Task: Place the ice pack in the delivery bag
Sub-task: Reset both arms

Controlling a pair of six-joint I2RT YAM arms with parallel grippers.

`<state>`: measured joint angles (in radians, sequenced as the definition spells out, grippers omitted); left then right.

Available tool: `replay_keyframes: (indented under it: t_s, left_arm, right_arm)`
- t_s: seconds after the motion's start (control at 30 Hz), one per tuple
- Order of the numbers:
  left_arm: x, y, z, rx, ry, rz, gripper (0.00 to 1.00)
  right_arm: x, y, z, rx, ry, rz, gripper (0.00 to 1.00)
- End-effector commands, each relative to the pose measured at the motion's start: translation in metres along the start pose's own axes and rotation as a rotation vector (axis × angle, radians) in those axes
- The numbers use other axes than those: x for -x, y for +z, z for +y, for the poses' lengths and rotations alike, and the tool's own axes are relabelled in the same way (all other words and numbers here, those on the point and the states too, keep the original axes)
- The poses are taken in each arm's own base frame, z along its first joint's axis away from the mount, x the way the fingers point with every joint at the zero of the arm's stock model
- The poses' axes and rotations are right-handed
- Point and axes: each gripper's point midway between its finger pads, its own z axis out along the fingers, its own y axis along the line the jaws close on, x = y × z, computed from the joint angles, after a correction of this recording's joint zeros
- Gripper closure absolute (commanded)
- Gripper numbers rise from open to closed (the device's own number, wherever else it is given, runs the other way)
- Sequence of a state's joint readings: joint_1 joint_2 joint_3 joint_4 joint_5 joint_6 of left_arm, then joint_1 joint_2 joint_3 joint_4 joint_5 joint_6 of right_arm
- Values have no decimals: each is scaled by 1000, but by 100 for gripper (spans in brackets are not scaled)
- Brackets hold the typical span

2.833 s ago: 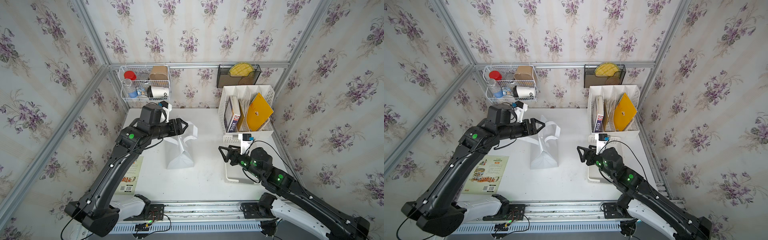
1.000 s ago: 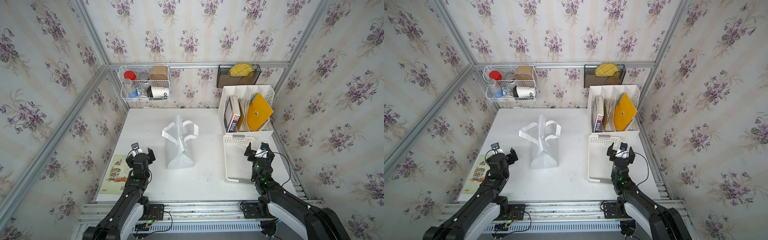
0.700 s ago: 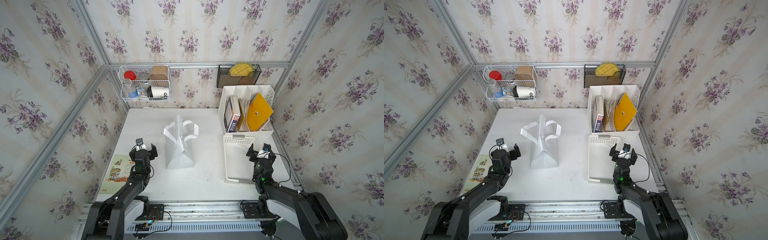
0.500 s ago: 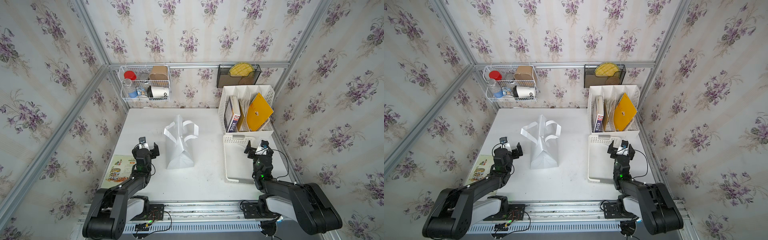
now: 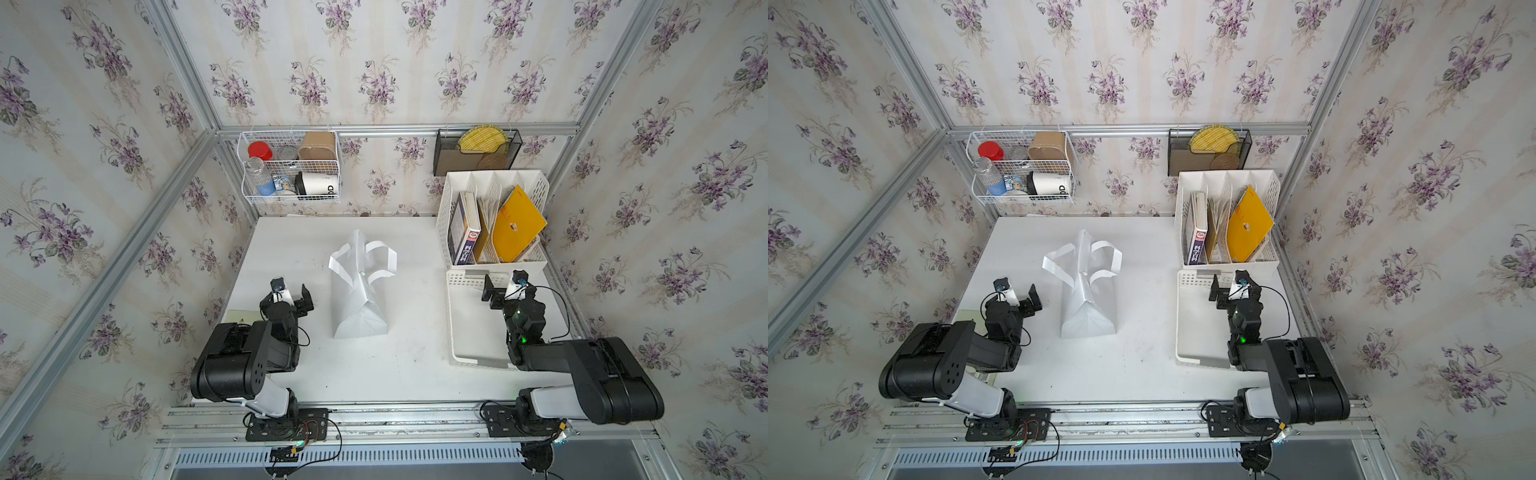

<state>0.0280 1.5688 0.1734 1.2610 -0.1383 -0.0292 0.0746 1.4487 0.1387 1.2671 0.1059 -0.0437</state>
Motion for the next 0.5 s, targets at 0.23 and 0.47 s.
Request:
replay_keyframes:
  t_s: [0.23,0.47]
  left_arm:
    - [11,17,-19,-94,17,35,1]
    - [10,26,-21,-71,42,83,0]
  right_arm:
    - [11,15,6,34,31,-45,0]
    - [11,20,-9,-53,64,-37,0]
